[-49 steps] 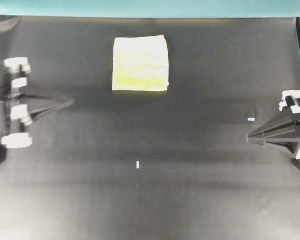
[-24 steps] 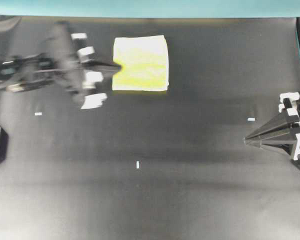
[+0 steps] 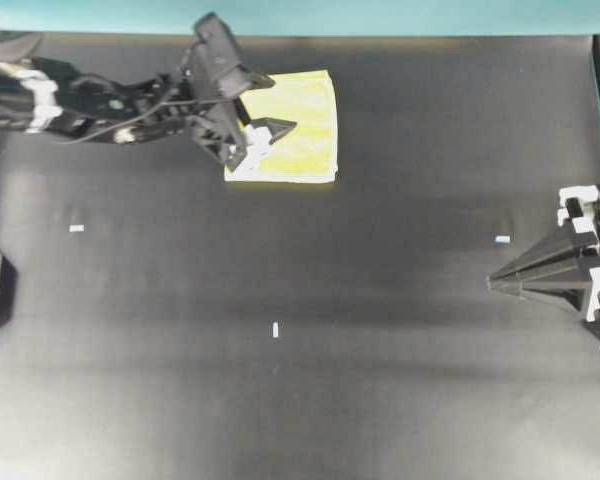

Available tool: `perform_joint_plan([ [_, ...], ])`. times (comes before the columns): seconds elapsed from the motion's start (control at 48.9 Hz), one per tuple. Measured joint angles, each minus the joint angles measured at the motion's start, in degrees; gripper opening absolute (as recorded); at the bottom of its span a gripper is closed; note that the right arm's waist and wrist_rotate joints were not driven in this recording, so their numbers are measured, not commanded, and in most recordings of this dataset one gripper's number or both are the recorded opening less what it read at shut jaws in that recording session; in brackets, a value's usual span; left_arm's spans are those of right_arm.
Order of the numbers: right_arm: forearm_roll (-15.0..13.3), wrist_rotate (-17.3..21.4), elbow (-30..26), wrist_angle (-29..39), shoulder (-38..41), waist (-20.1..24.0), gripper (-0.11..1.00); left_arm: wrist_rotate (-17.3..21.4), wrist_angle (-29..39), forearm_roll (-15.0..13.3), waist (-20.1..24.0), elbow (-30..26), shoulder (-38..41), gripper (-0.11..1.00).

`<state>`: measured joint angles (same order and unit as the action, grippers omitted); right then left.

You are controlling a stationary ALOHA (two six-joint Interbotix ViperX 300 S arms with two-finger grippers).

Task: Push a yellow cloth with the left arm to wipe the desk.
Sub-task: 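Lower the left gripper onto the yellow cloth's near edge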

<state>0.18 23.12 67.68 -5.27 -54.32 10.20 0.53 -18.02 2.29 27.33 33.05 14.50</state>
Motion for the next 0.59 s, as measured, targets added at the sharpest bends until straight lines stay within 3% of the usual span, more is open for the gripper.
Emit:
perform_joint_plan([
  [0.225, 0.00, 0.00, 0.00, 0.00, -0.09, 0.00, 0.00, 0.00, 2.37, 0.00, 0.26, -2.81, 5.45, 0.86],
  [0.593, 0.00, 0.00, 0.00, 0.00, -0.09, 0.00, 0.00, -0.53, 2.99, 0.00, 0.26, -1.49, 6.68, 0.86],
])
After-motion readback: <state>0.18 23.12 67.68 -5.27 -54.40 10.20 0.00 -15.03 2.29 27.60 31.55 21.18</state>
